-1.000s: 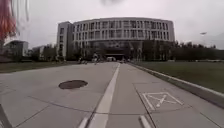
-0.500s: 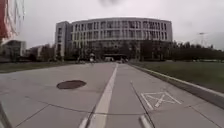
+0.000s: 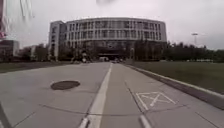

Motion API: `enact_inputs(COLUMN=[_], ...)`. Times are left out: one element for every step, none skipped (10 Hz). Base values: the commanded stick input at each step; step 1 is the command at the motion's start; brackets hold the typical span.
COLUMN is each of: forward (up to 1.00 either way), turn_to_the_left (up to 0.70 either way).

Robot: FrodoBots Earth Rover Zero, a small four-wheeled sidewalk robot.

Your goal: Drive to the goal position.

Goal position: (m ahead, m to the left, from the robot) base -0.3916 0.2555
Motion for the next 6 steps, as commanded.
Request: enact_inputs(forward=[0.0,0.0,0.0,0.0,0.0,0.0], turn_to_the_left=[-1.0,-1.0,-1.0,-1.0,-1.0,-1.0])
